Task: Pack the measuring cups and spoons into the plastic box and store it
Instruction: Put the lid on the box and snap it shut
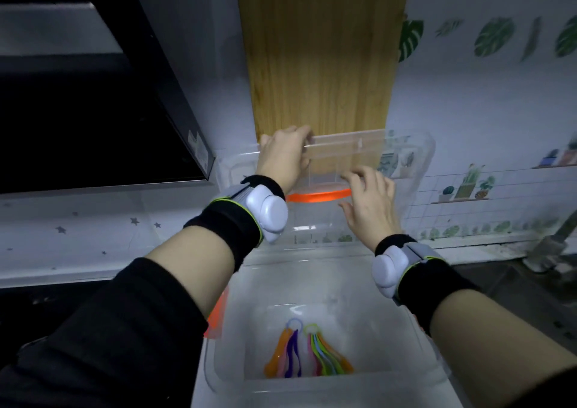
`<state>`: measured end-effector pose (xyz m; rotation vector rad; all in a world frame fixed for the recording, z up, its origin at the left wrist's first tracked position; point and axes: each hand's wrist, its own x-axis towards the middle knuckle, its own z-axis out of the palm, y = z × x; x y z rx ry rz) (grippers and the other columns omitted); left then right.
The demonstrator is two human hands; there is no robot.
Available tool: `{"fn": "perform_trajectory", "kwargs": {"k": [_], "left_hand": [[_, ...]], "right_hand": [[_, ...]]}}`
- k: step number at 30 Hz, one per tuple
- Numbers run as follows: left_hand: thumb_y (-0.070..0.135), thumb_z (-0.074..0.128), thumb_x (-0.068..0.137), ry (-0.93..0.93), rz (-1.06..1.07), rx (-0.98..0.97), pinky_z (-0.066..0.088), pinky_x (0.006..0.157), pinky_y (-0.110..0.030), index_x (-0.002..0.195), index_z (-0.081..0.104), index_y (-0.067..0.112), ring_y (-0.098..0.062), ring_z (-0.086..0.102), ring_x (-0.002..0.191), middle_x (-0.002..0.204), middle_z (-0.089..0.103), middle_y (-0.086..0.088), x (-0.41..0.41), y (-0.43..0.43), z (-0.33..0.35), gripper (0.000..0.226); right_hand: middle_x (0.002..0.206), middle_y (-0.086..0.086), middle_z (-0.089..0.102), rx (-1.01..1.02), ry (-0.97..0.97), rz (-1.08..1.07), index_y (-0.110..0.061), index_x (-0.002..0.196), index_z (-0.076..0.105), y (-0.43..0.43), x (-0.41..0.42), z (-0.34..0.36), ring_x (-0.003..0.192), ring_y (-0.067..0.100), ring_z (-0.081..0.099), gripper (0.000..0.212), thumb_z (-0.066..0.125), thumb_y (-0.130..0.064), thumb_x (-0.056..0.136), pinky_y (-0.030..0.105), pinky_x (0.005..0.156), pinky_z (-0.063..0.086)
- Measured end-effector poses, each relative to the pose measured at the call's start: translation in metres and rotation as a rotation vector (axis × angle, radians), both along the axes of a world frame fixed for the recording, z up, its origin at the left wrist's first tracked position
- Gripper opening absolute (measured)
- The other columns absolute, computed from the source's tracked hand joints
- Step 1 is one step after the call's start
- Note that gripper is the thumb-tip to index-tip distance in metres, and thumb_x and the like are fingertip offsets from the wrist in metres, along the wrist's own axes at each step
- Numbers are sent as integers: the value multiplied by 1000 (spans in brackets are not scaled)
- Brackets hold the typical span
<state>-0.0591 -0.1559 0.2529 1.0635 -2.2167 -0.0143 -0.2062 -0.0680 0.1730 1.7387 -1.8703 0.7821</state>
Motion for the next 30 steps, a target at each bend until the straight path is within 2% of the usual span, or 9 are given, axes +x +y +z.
{"fn": "perform_trajectory", "kwargs": {"k": [3, 5, 10, 15, 19, 23, 25, 28, 30], "left_hand": [[12, 63, 76, 20, 1, -43, 33, 85, -36, 101, 57, 22, -22, 57, 100, 100, 63, 2, -3, 5, 22, 28], [13, 65, 76, 25, -4, -63, 31, 82, -35, 101, 58, 21, -22, 57, 101, 101, 63, 2, -3, 11, 38, 27], [19, 68, 78, 11, -15, -72, 36, 86, -37, 108, 61, 21, -24, 56, 99, 106, 56, -1, 1, 19, 72, 30], [24, 68, 81, -5, -25, -11, 43, 95, -42, 119, 62, 20, -27, 49, 106, 108, 43, -7, 7, 21, 86, 38], [25, 68, 81, -1, -20, 44, 42, 99, -42, 119, 63, 18, -28, 47, 110, 109, 44, -8, 9, 18, 85, 38], [32, 68, 82, -33, 42, 56, 36, 101, -40, 122, 61, 21, -27, 44, 120, 120, 48, -7, 3, 12, 74, 42], [35, 68, 82, -67, 61, 54, 33, 100, -40, 124, 60, 23, -26, 45, 123, 123, 52, -6, 0, 7, 64, 44], [33, 68, 84, -124, 57, 88, 34, 101, -37, 123, 61, 22, -25, 50, 122, 123, 61, -4, -3, 0, 42, 41], [30, 64, 87, -215, 69, 150, 34, 102, -35, 124, 60, 23, -26, 51, 123, 123, 64, -4, -7, -4, 25, 37]], "right_hand": [[113, 10, 58, 59, 86, 7, -11, 112, 61, -1, 4, 8, 107, 31, 55, 45, 75, -13, 69, 36, 87, 25], [113, 8, 58, 61, 135, 12, -13, 112, 61, -1, 8, 18, 106, 30, 56, 45, 73, -10, 69, 35, 85, 24], [103, 9, 59, 23, 163, -29, -13, 105, 62, 2, 11, 34, 96, 31, 57, 45, 69, 4, 64, 36, 83, 26], [91, 9, 59, -42, 267, -52, -12, 97, 64, 7, 11, 38, 84, 30, 59, 43, 69, 7, 60, 34, 79, 25], [85, 9, 59, -35, 341, -27, -11, 88, 65, 9, 11, 41, 76, 30, 57, 32, 67, 6, 61, 35, 71, 36], [81, 13, 58, 56, 394, 80, -5, 82, 62, 16, 13, 45, 71, 32, 56, 20, 65, -3, 63, 37, 59, 44], [89, 15, 57, 146, 370, 150, -3, 90, 59, 19, 15, 44, 79, 34, 55, 22, 61, -10, 69, 39, 65, 43], [104, 10, 53, 380, 304, 216, -9, 106, 52, 23, 17, 40, 95, 30, 51, 33, 57, -22, 76, 38, 75, 43], [103, 7, 53, 486, 252, 251, -13, 106, 51, 25, 17, 35, 96, 28, 51, 34, 60, -24, 75, 34, 71, 41]]}}
